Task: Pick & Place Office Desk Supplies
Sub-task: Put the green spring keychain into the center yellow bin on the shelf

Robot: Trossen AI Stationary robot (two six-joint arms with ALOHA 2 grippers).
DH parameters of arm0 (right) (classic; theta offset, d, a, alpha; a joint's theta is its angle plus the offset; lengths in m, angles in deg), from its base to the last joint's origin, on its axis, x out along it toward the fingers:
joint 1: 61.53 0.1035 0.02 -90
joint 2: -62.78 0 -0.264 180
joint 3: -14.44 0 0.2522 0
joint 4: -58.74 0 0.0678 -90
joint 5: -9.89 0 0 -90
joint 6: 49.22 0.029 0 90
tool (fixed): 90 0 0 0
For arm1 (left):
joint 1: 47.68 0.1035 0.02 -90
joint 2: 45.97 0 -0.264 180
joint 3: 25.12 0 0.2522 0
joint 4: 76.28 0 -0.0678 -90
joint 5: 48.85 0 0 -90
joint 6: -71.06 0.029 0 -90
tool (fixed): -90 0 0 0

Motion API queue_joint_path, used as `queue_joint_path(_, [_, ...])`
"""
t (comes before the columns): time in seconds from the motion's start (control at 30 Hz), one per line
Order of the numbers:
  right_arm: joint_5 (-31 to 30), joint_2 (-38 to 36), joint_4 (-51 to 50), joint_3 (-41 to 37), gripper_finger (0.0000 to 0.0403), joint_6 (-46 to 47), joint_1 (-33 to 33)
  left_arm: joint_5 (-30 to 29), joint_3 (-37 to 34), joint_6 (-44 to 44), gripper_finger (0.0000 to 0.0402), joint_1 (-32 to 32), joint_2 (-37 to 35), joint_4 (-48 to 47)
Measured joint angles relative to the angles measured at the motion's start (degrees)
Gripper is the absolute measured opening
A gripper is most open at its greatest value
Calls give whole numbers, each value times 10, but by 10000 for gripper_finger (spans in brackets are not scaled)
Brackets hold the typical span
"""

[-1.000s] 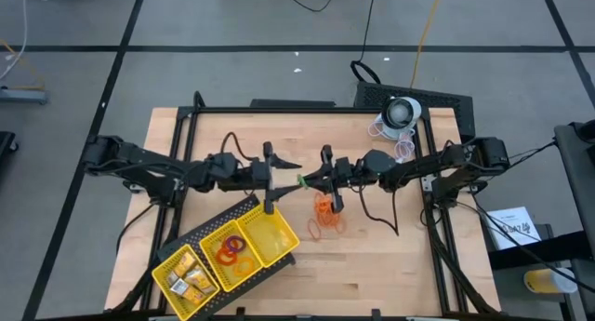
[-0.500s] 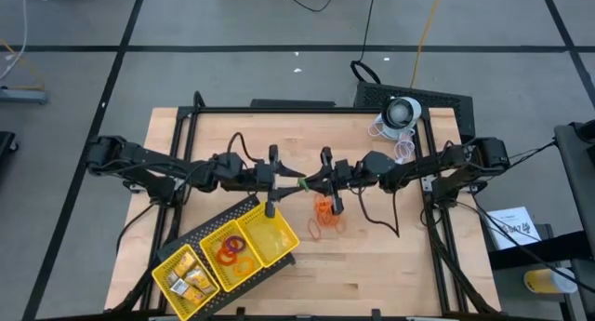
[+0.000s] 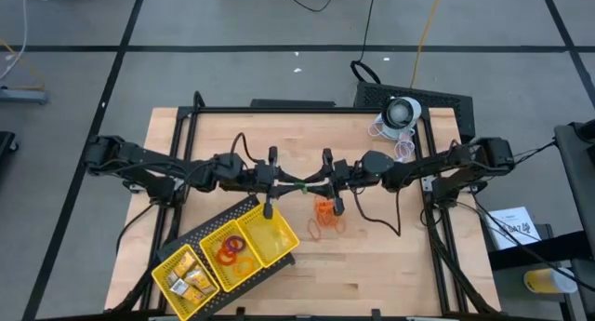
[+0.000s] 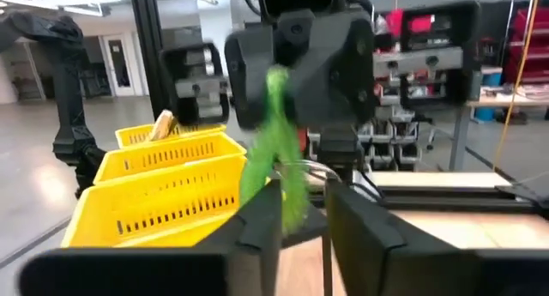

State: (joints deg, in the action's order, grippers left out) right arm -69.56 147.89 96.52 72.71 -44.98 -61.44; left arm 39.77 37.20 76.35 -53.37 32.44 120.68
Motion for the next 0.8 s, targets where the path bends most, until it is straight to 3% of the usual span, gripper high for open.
queue_joint_path(0.17, [-18,-53,-107,0,136,-4,-5,30,0,-15,33,0,-35,-27])
queue_joint_path(0.33, [-50,-117,-248,0,165,-4,-4,71,0,-76,25,-1,-96,-112])
queue_joint_path(0.47, [-93,-152,-320,0,167,-4,-5,132,0,-141,38,-12,-149,-171])
queue_joint_path(0.6, [-106,-172,-329,-12,160,-2,-5,189,0,-190,29,-43,-202,-223])
queue_joint_path(0.8, [-107,-200,-330,-41,155,-2,-5,189,0,-240,24,-130,-273,-332])
